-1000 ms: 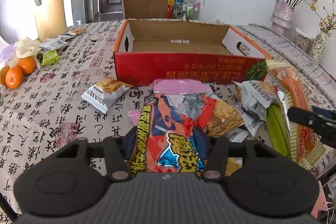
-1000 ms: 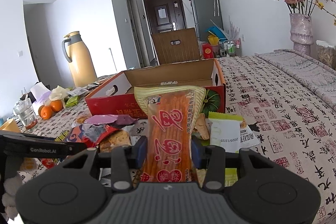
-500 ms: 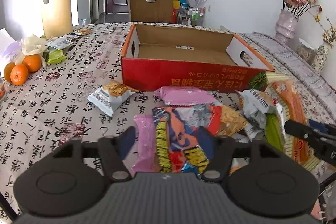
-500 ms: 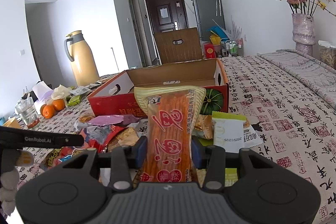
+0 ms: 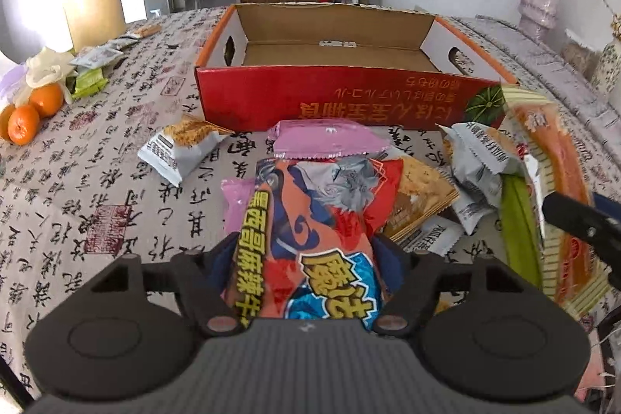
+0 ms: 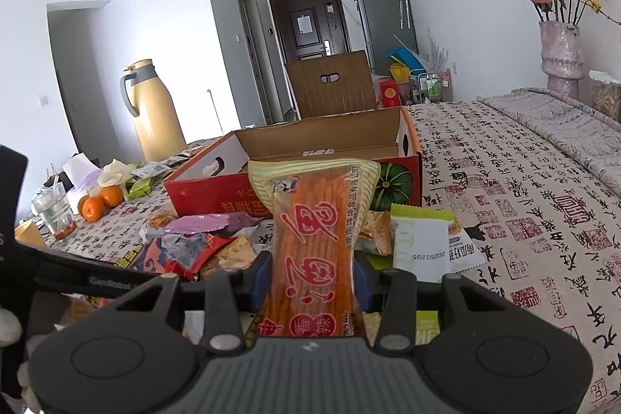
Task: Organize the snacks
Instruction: 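Carry both packets over the cardboard box and release them inside, then withdraw both tools from the box back toward the snack pile, then grasp the green-and-white bar packet with the right tool while the left tool grasps a cookie packet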
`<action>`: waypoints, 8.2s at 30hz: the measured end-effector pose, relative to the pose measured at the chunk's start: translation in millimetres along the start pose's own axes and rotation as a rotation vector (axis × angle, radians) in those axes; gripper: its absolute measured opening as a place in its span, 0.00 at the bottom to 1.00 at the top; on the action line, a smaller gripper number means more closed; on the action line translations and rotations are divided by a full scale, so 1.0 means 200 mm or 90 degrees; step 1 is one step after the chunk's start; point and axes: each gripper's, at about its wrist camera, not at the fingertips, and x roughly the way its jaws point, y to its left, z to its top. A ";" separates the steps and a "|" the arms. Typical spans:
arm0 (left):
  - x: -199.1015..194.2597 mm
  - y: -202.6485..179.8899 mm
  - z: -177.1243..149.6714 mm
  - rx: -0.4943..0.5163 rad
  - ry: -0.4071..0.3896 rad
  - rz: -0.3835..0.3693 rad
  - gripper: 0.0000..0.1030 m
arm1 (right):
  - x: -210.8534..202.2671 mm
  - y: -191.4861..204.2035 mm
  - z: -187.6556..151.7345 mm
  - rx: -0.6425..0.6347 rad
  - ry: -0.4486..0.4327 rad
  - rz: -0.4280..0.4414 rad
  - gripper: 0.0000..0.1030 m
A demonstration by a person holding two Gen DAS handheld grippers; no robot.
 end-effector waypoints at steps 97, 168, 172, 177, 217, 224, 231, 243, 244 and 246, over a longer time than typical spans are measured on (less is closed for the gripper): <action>0.00 0.12 0.71 -0.065 -0.230 0.033 1.00 | 0.55 -0.15 0.68 -0.008 -0.031 -0.038 1.00; -0.24 0.12 -0.25 -0.079 -0.205 -0.015 1.00 | 0.10 -0.22 -0.09 0.009 0.045 -0.142 0.61; -0.24 0.12 -0.25 -0.081 -0.204 -0.015 1.00 | 0.12 -0.25 -0.07 0.024 0.052 -0.144 0.58; -0.24 0.12 -0.25 -0.083 -0.204 -0.013 1.00 | 0.16 -0.26 -0.09 0.029 0.078 -0.166 0.53; -0.25 0.18 -0.37 -0.071 -0.148 0.004 1.00 | -0.03 -0.21 -0.12 0.013 -0.019 -0.160 0.36; -0.18 0.20 -0.39 -0.083 -0.108 0.007 0.96 | -0.08 -0.19 -0.14 0.012 -0.025 -0.153 0.36; -0.15 0.16 -0.42 -0.055 -0.130 0.041 0.88 | -0.10 -0.18 -0.16 0.013 -0.025 -0.143 0.36; -0.19 0.17 -0.44 -0.058 -0.154 0.041 0.44 | -0.12 -0.17 -0.19 0.017 -0.025 -0.136 0.36; -0.19 0.17 -0.44 -0.060 -0.155 0.042 0.44 | -0.12 -0.18 -0.19 0.018 -0.025 -0.135 0.36; -0.20 0.17 -0.45 -0.068 -0.159 0.042 0.44 | -0.12 -0.18 -0.20 0.019 -0.024 -0.134 0.36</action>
